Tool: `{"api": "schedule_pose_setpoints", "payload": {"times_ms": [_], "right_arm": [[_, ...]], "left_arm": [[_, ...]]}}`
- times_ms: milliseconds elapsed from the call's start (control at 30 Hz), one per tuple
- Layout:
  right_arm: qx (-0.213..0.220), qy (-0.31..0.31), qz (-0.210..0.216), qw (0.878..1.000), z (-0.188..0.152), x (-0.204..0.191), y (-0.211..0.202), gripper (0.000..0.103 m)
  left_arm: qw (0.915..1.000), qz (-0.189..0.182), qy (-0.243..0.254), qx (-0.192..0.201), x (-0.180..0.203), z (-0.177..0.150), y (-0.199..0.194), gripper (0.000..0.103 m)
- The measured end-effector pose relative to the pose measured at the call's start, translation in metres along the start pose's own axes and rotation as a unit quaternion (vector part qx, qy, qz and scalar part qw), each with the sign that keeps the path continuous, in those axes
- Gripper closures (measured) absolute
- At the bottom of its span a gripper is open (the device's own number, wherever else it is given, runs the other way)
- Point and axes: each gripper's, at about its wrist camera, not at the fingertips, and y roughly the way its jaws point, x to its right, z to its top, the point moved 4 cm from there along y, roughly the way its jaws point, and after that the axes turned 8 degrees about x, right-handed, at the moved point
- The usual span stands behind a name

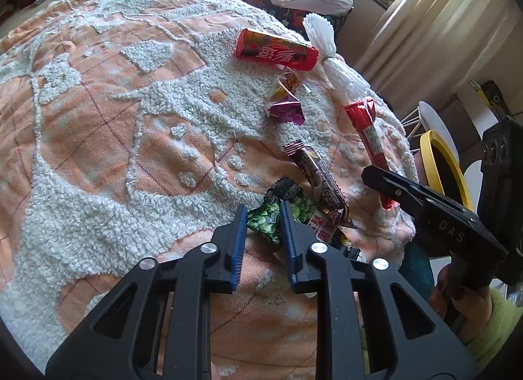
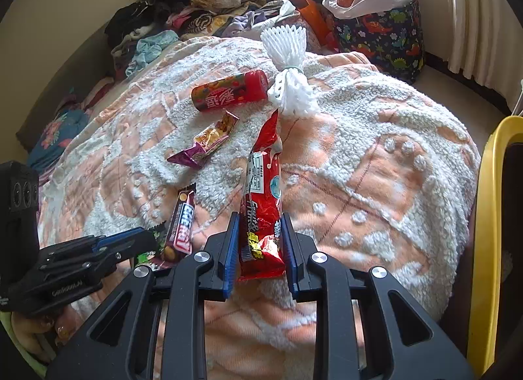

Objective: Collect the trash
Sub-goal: 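Carry the red candy bar and green snack pack over the bin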

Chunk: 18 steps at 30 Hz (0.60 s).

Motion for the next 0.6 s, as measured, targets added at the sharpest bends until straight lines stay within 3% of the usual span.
{"api": "schedule_pose_setpoints", "payload": {"times_ms": [600], "right_arm": [[0.036, 0.013, 0.008, 0.999, 0.001, 0.009, -0.036, 0.079]], "left_arm": [[0.9980, -0.048, 0.030, 0.027, 0.040, 0.012, -0.036, 0.094]]}}
